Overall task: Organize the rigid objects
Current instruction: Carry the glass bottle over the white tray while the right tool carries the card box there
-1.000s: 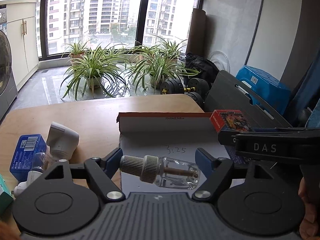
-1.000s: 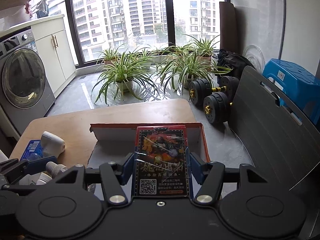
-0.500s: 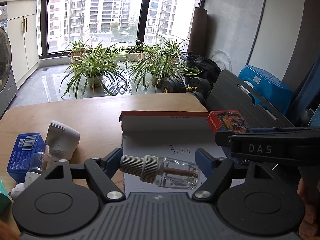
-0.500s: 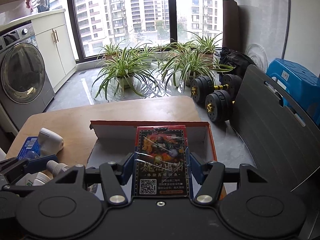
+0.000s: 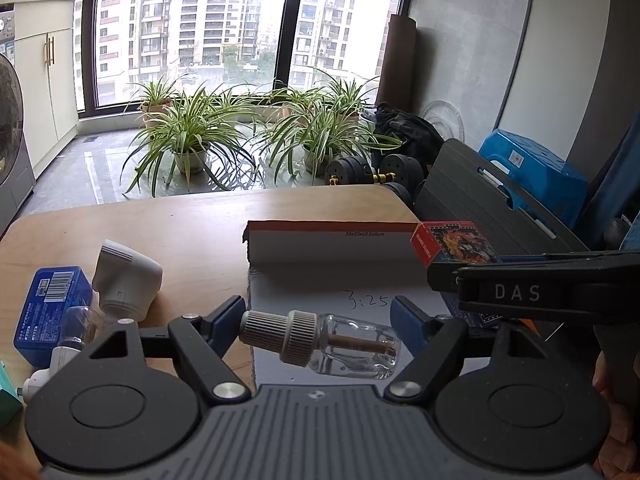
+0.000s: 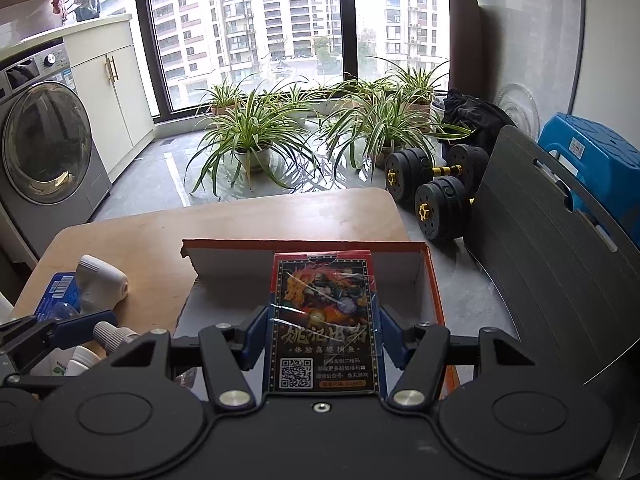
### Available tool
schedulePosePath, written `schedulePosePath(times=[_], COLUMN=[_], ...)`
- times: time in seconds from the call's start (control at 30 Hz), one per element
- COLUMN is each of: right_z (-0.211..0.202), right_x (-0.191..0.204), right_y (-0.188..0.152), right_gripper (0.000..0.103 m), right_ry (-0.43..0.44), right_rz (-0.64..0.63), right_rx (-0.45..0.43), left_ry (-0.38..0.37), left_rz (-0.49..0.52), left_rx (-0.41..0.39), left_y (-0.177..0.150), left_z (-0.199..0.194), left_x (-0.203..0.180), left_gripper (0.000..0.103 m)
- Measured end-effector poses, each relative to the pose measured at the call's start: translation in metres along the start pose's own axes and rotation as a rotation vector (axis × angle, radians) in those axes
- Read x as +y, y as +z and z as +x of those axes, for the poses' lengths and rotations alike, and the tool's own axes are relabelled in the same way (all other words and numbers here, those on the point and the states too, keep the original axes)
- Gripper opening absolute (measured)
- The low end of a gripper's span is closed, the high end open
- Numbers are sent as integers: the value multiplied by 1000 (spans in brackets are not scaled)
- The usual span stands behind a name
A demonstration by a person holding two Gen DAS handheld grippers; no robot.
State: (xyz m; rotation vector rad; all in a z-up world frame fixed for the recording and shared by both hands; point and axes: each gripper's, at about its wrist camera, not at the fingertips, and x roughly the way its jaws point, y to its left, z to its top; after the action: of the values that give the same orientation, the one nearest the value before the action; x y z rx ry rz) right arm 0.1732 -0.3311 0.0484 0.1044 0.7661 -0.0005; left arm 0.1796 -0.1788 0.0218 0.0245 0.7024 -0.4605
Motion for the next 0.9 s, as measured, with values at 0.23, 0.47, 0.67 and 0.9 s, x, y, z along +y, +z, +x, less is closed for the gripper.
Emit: schedulePosePath(times=[0.23, 0.47, 0.67, 0.9], right_z=[5, 10, 22, 41], right_x=[-6, -11, -16, -23], right_y=[6, 13, 23, 34], right_gripper=[72, 72, 72, 72], right_ry=[22, -2, -22, 3], right_rz=[23, 41, 43, 89], right_rx=[18, 29, 55, 98], left_ry=[-9, -23, -28, -46], left_rz=[6, 24, 19, -12], left_rx=[-2, -5, 2, 49], left_y=[1, 10, 16, 24], left_z=[4, 17, 29, 51], left_x=[-1, -8, -10, -11], left_gripper=[81, 81, 81, 81])
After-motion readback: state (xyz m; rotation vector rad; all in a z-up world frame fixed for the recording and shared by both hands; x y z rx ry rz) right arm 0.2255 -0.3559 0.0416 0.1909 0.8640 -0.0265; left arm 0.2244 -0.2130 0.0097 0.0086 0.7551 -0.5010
